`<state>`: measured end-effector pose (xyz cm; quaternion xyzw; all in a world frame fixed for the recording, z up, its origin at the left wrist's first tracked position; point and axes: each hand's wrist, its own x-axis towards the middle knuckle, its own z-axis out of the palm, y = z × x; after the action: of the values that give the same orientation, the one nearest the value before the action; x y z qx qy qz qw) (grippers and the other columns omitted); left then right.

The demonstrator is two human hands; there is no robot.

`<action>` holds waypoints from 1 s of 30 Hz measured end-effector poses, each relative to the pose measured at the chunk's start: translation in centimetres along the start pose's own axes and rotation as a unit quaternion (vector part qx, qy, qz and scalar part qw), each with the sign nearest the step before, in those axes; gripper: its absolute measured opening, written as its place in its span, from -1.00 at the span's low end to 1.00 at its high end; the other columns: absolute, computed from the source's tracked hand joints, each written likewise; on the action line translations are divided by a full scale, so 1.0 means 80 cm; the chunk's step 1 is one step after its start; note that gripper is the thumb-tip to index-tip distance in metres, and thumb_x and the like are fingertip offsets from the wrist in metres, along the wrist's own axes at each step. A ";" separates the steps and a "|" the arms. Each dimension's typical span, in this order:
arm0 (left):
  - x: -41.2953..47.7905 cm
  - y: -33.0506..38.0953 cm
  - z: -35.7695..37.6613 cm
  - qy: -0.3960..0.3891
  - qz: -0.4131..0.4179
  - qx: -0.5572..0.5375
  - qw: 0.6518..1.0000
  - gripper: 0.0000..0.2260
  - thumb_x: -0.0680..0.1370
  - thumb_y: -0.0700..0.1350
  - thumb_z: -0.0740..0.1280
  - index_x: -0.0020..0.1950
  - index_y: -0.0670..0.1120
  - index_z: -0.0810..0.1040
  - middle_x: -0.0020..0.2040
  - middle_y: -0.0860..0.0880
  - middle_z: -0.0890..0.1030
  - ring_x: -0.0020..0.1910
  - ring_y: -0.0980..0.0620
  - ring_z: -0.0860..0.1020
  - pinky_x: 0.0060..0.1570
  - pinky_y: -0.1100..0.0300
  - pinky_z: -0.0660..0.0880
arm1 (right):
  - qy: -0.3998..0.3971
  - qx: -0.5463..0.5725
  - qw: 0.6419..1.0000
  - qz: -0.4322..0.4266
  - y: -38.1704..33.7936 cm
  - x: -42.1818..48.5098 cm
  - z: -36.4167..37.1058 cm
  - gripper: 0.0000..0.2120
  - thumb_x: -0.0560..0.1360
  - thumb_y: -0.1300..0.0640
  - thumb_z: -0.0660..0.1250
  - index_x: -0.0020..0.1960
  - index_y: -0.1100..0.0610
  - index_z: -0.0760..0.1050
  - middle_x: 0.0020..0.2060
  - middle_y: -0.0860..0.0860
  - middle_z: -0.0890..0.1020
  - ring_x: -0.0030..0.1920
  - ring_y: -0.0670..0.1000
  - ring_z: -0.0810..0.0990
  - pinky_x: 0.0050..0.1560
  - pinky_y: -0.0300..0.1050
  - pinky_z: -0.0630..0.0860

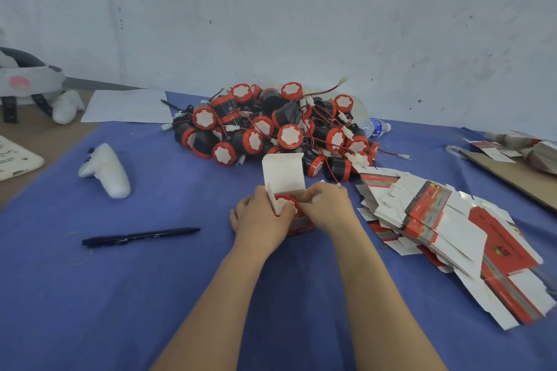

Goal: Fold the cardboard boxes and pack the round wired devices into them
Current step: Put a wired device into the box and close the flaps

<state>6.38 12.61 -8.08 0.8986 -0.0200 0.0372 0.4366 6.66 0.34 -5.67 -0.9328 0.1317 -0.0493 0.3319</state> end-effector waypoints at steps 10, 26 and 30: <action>-0.006 0.000 0.005 0.119 0.029 -0.014 0.992 -0.64 0.53 0.02 0.32 0.26 -0.07 0.34 0.17 -0.05 0.29 -0.16 -0.01 0.44 -0.23 0.15 0.39 | 0.107 -0.028 0.993 -0.041 -0.015 -0.003 0.015 -0.39 0.54 0.19 0.31 0.47 0.21 0.08 0.23 0.15 0.49 0.14 0.14 0.51 -0.12 -0.13 0.33; 0.010 -0.023 -0.002 0.053 0.094 -0.261 0.959 -0.50 0.59 -0.29 0.20 0.43 0.16 0.25 0.22 0.11 0.47 0.00 0.14 0.52 -0.10 0.35 0.44 | 0.009 0.309 0.948 -0.074 0.024 -0.005 0.021 -0.40 0.55 0.23 0.29 0.50 0.00 0.12 0.26 -0.10 0.47 -0.11 -0.19 0.49 -0.23 -0.45 0.44; 0.014 -0.023 -0.008 0.034 0.088 -0.297 0.950 -0.51 0.57 -0.33 0.20 0.22 0.28 0.35 0.17 0.07 0.53 -0.05 0.08 0.55 -0.18 0.35 0.47 | -0.027 0.350 0.926 -0.135 0.026 -0.005 0.017 -0.27 0.51 0.40 0.22 0.48 -0.20 0.10 0.22 -0.12 0.52 -0.19 0.04 0.41 -0.11 -0.17 0.46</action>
<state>7.60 14.19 -9.02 0.7212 -0.0945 0.0981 0.6792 6.08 -0.24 -8.04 -0.7670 -0.0305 -0.1119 0.6311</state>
